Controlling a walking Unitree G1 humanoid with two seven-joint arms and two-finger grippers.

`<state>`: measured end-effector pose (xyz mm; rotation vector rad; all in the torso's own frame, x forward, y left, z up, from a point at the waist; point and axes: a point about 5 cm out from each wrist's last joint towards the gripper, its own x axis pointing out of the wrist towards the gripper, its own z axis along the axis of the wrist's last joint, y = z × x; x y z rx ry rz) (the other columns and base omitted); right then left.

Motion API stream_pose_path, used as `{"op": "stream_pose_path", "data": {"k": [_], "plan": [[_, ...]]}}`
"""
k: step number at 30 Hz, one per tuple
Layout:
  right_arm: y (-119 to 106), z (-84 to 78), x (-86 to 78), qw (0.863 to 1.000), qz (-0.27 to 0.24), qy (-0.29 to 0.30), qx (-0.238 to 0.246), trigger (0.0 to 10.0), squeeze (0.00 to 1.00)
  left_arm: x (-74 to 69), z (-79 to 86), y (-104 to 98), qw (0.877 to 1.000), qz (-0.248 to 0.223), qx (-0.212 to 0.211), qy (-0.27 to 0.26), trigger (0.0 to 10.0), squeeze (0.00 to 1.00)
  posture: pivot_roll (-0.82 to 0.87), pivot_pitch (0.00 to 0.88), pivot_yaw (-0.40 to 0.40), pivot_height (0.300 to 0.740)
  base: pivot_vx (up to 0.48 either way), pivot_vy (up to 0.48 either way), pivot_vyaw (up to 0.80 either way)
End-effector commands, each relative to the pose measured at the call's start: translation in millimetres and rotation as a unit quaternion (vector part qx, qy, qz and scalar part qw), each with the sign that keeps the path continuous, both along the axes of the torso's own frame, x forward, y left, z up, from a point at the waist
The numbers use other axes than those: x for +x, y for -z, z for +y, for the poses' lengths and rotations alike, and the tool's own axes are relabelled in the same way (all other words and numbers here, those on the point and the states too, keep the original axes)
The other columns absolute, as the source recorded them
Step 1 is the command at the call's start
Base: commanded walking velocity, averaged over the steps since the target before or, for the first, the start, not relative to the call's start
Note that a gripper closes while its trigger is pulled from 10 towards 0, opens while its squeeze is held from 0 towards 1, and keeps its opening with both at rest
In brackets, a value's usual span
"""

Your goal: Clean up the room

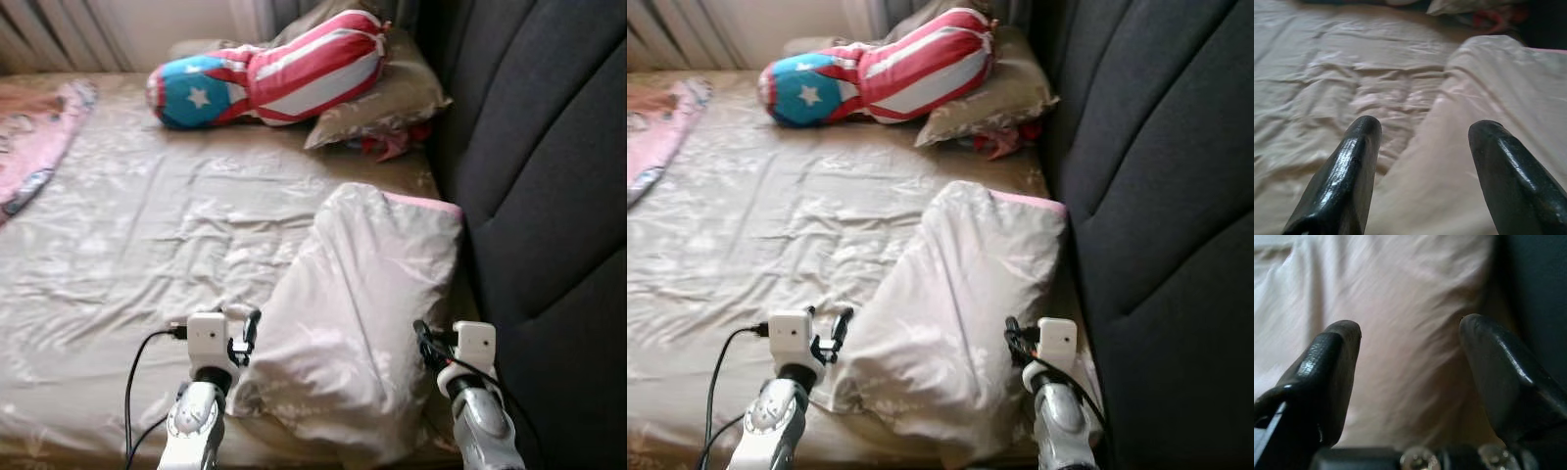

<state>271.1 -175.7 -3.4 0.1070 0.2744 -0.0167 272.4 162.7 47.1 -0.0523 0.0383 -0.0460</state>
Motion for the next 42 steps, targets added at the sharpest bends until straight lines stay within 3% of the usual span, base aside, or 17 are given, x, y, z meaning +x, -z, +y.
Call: {"op": "stream_pose_path", "data": {"k": [1, 7, 8, 9, 12, 17, 25, 26, 42], "plan": [[11, 3.8, -7.9, 0.999, 0.032, 0.002, 0.006, 10.0, 0.0, -7.8, 7.5, 8, 1.0, 0.018, 0.001, -0.012, 10.0, 0.0, -0.12, 0.18, 0.005, 0.74, 0.0, 0.0, 0.0], [26, -0.6, -15.8, 0.994, 0.099, 0.036, 0.037, 10.0, 0.0, -9.0, 7.2, 8, 1.0, 0.02, 0.003, -0.009, 10.0, 0.0, -0.1, 0.185, 0.012, 0.74, 0.0, 0.0, 0.0], [30, -2.7, -18.4, 0.991, 0.121, 0.043, 0.032, 10.0, 0.79, -10.0, 8.0, 8, 1.0, 0.019, 0.004, -0.009, 10.0, 0.0, -0.1, 0.187, 0.014, 0.74, 0.0, 0.0, 0.0], [31, -4.5, -20.0, 0.989, 0.129, 0.055, 0.036, 10.0, 1.0, -11.1, 9.5, 7, 1.0, 0.019, 0.005, -0.01, 10.0, 0.0, -0.09, 0.187, 0.017, 0.74, 0.0, 0.0, 0.0], [34, -7.3, -21.6, 0.986, 0.143, 0.072, 0.041, 10.0, 1.0, -12.2, 11.8, 7, 1.0, 0.019, 0.007, -0.012, 10.0, 0.0, -0.08, 0.189, 0.019, 0.74, 0.0, 0.0, 0.0], [44, -8.2, -28.6, 0.969, 0.196, 0.124, 0.09, 10.0, 1.0, -15.2, 17.9, 5, 1.0, 0.018, 0.013, -0.015, 10.0, 0.0, -0.06, 0.19, 0.034, 0.74, 0.0, 0.0, 0.0], [49, 0.5, -32.7, 0.961, 0.226, 0.112, 0.117, 10.0, 1.0, -16.1, 20.6, 1, 1.0, 0.014, 0.016, -0.013, 10.0, 0.0, -0.03, 0.199, 0.046, 0.74, 0.0, 0.0, 0.0], [51, 2.4, -34.3, 0.957, 0.236, 0.11, 0.126, 10.0, 0.0, -17.0, 20.4, -3, 1.0, 0.009, 0.017, -0.011, 10.0, 0.0, -0.01, 0.213, 0.057, 0.74, 0.0, 0.0, 0.0], [56, 2.8, -39.2, 0.952, 0.264, 0.103, 0.114, 10.0, 0.0, -32.7, 21.3, -26, 1.0, -0.009, 0.025, 0.002, 10.0, 0.0, 0.1, 0.304, 0.104, 0.74, 0.0, 0.0, 0.0]]}}
